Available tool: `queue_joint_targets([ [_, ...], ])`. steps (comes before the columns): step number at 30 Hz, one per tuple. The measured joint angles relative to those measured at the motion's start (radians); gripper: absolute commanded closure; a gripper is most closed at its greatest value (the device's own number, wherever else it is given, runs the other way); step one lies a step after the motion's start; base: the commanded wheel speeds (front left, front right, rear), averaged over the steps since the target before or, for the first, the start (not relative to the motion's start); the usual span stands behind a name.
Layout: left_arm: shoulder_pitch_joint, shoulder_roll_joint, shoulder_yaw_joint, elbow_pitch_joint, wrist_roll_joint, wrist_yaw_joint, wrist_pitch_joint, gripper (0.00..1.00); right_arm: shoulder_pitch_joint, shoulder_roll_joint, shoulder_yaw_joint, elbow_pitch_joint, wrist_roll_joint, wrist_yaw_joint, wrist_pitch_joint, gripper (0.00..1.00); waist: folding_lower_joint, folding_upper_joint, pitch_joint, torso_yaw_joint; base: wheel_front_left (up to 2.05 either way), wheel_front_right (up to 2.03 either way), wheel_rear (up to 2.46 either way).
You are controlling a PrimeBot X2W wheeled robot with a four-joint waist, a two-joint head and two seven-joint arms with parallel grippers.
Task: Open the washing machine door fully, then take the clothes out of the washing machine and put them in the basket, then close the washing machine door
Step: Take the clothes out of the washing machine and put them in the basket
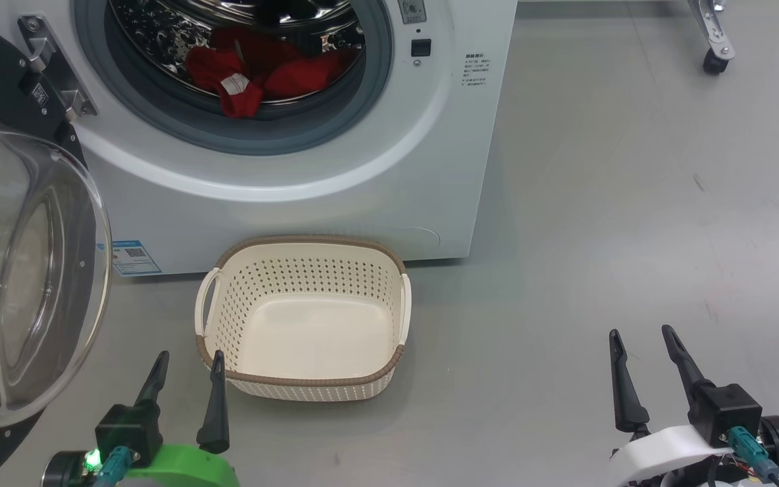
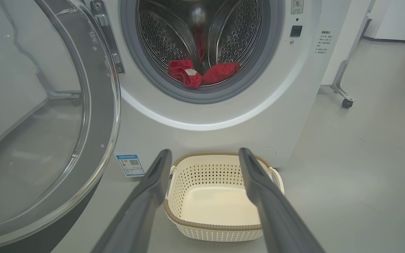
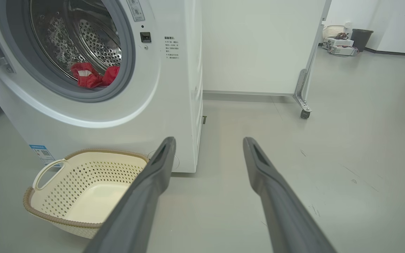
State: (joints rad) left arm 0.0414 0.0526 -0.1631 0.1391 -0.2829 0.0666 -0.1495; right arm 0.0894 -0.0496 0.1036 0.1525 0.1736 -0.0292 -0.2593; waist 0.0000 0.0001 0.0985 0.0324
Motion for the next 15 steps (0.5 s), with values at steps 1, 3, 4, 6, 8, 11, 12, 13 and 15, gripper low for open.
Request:
queue_joint_targets([
  [1,0.000,0.000,0.000,-0.002,0.000,0.000,0.000,0.00,0.000,0.000,0.000,0.000,0.000,0.000,0.000,0.00,0.0000,0.0000,0.000,0.000,0.00,0.00,0.00],
  [3,0.000,0.000,0.000,-0.008,0.000,0.000,-0.005,0.00,0.000,0.000,0.000,0.000,0.000,0.000,0.000,0.00,0.0000,0.0000,0.001,0.000,0.05,-0.05,0.00],
  [4,0.000,0.000,-0.001,-0.009,-0.001,0.000,-0.007,0.00,0.000,0.000,-0.001,0.000,0.000,0.000,0.000,0.00,0.0000,0.0000,0.001,0.000,0.10,-0.10,0.00],
  [6,0.000,0.000,-0.003,-0.011,-0.001,0.000,-0.008,0.00,0.000,0.000,-0.001,-0.001,0.000,0.000,0.000,0.00,0.0000,0.0000,0.001,0.001,0.17,-0.17,0.00],
  [8,0.000,0.000,-0.005,-0.016,-0.001,0.000,-0.010,0.00,0.000,0.000,-0.002,-0.001,0.000,0.000,0.000,0.00,0.0000,0.0000,0.002,0.001,0.25,-0.25,0.00],
  [11,0.000,0.000,-0.006,-0.020,-0.001,0.000,-0.010,0.00,0.000,0.001,-0.002,-0.002,0.000,0.000,0.000,0.00,0.0000,0.0000,0.004,0.001,0.36,-0.36,0.00],
  [12,0.000,0.000,-0.007,-0.021,-0.001,0.000,-0.010,0.00,0.000,0.001,-0.002,-0.002,0.000,0.000,0.000,0.00,0.0000,0.0000,0.006,0.001,0.43,-0.43,0.00],
  [13,0.000,0.000,-0.007,-0.022,-0.001,0.000,-0.010,0.00,0.000,0.001,-0.002,-0.002,0.000,0.000,0.000,0.00,0.0000,0.0000,0.007,0.001,0.48,-0.48,0.00],
  [15,0.000,0.000,-0.007,-0.024,-0.001,0.000,-0.010,0.00,0.000,0.001,-0.002,-0.002,0.000,0.000,0.000,0.00,0.0000,0.0000,0.009,0.001,0.54,-0.54,0.00],
])
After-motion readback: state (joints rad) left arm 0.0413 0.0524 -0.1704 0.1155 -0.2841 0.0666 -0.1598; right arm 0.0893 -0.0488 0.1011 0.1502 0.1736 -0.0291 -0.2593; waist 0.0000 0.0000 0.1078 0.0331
